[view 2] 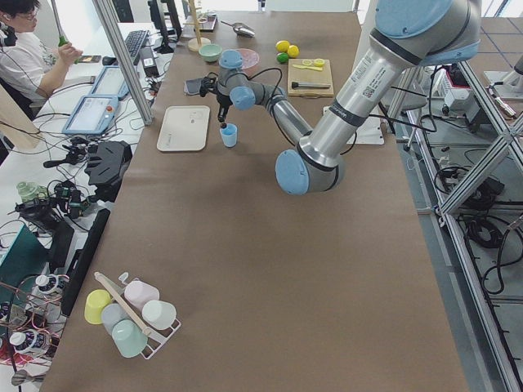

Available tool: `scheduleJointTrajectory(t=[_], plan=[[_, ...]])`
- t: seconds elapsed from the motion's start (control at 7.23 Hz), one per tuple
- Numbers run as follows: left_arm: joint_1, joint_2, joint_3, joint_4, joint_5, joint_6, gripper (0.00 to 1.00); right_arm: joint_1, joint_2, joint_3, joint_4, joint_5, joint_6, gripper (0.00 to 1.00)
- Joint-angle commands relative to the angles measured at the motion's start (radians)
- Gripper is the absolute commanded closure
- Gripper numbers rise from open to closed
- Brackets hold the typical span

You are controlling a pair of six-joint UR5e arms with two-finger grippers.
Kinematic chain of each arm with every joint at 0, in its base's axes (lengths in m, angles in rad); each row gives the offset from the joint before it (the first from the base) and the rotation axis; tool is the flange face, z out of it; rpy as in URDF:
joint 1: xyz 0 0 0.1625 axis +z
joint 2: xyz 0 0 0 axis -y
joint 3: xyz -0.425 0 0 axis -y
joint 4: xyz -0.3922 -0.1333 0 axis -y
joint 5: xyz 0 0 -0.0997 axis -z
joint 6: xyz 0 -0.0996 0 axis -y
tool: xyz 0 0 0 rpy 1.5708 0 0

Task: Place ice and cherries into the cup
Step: 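Lower the cherries into the cup and open the left gripper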

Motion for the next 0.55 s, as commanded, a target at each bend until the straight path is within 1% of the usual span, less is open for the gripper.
scheduleJointTrajectory(t=[0.0,0.14,0.28,0.42], plan=[[0.010,0.003,-0.003,-0.001,0.000,0.001,0.76,0.000,-0.003,0.001,0.000,-0.001,0.000,0.02],[0.021,0.003,-0.005,-0.001,0.000,0.000,0.38,0.000,-0.003,-0.001,0.000,-0.001,0.000,0.02],[0.024,0.003,-0.005,0.000,0.001,0.000,0.03,0.000,-0.009,-0.001,0.000,-0.001,-0.002,0.02],[0.024,0.004,-0.015,0.002,0.000,0.001,0.03,0.000,-0.016,0.001,0.000,-0.001,-0.005,0.02]])
